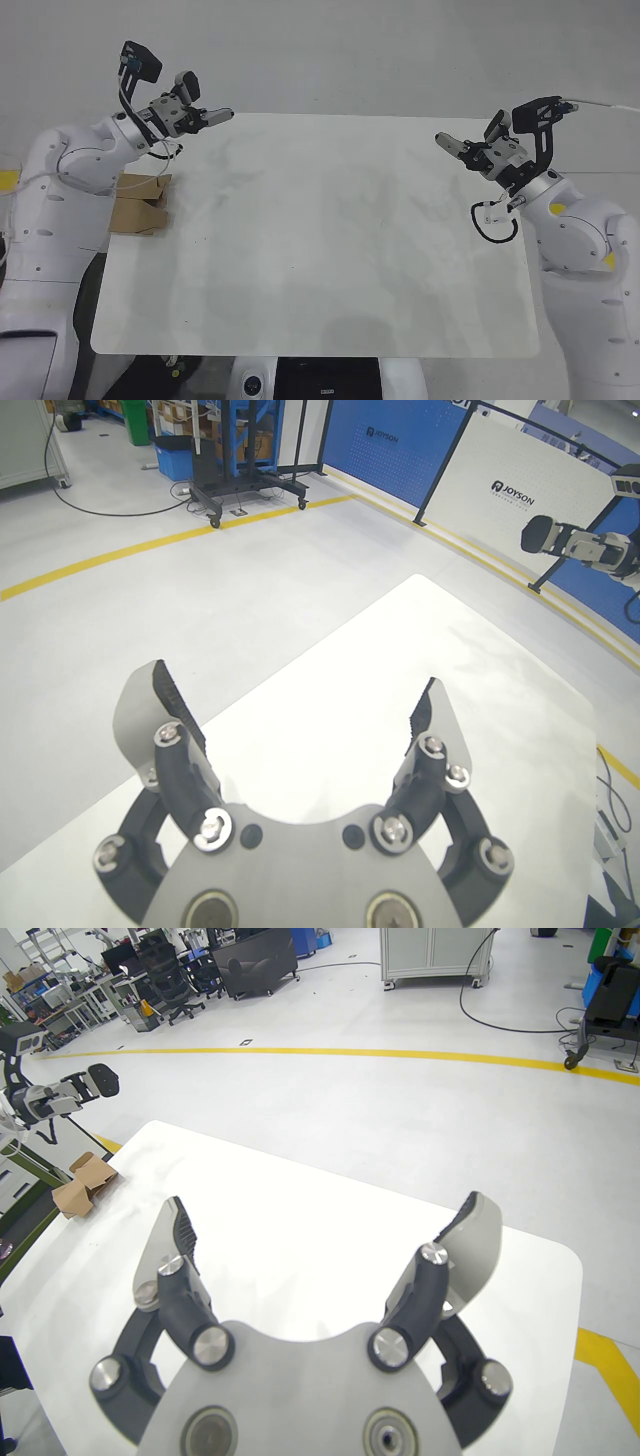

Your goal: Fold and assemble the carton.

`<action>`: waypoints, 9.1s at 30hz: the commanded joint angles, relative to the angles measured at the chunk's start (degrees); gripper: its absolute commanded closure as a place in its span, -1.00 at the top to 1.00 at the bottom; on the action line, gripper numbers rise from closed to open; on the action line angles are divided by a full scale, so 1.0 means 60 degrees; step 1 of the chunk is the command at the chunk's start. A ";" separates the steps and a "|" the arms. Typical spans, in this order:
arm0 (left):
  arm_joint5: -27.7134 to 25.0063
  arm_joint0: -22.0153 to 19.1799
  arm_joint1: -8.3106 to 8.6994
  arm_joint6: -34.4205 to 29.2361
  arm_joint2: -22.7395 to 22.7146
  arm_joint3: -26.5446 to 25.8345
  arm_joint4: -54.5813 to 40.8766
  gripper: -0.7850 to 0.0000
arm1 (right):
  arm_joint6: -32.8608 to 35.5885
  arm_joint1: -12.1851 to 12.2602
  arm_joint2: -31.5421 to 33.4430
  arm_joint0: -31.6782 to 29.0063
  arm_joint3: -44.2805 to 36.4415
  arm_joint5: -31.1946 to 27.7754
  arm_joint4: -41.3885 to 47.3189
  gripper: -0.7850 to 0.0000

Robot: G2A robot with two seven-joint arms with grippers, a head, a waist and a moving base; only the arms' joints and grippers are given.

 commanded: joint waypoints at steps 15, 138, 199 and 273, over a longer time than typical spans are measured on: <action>0.0944 -0.1488 0.0255 -0.4529 -0.0781 0.3464 -0.4692 1.00 | 0.0000 0.0000 0.0000 0.0000 0.0000 0.0000 0.0000 1.00; 0.2141 -0.4845 -0.1884 -0.6357 0.2439 0.6083 -0.8618 -1.00 | 0.0000 0.0000 0.0000 0.0000 0.0000 0.0000 0.0000 1.00; 0.2141 -0.2447 -0.1505 -0.7787 0.3510 0.1462 -1.0312 -1.00 | 0.4933 -0.0479 -0.4252 0.3107 0.3915 -0.2333 0.8351 1.00; 0.1508 -0.2247 -0.1196 -0.7152 0.4051 0.1578 -1.1247 1.00 | 0.0209 -0.0726 -0.4973 0.3750 0.5273 -0.3268 0.9450 -1.00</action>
